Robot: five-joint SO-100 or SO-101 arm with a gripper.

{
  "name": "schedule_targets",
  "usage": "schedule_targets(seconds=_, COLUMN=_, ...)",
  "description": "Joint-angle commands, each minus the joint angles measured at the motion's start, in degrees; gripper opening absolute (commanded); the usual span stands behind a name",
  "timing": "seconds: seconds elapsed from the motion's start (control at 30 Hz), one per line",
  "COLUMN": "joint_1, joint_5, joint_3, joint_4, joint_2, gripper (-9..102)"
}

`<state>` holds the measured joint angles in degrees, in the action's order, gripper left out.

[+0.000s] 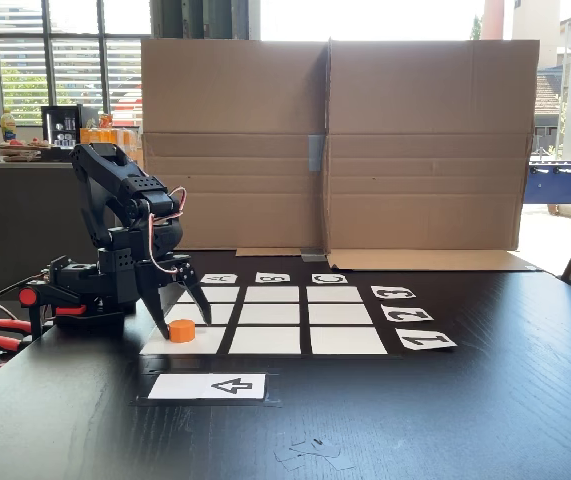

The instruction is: Pick up the round, orange token and place it in the grid on square A1.

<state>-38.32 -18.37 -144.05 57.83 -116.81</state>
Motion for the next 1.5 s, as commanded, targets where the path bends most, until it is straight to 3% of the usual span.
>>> schedule_targets(seconds=0.0, joint_1=-1.05, joint_5=0.35, joint_3=2.46, joint_4=-0.44, joint_2=-2.9, gripper=31)
schedule_targets(seconds=0.27, joint_1=-6.24, joint_5=0.53, joint_3=8.26, joint_4=-0.53, joint_2=-7.12, gripper=31)
schedule_targets(seconds=0.8, joint_1=-31.29, joint_5=4.22, joint_3=21.88, joint_4=0.62, joint_2=-17.84, gripper=31)
schedule_targets(seconds=1.13, joint_1=-49.92, joint_5=7.56, joint_3=17.23, joint_4=3.25, joint_2=-31.46, gripper=25)
schedule_targets(seconds=1.47, joint_1=-68.2, joint_5=21.62, joint_3=-3.43, joint_4=2.37, joint_2=-49.04, gripper=17)
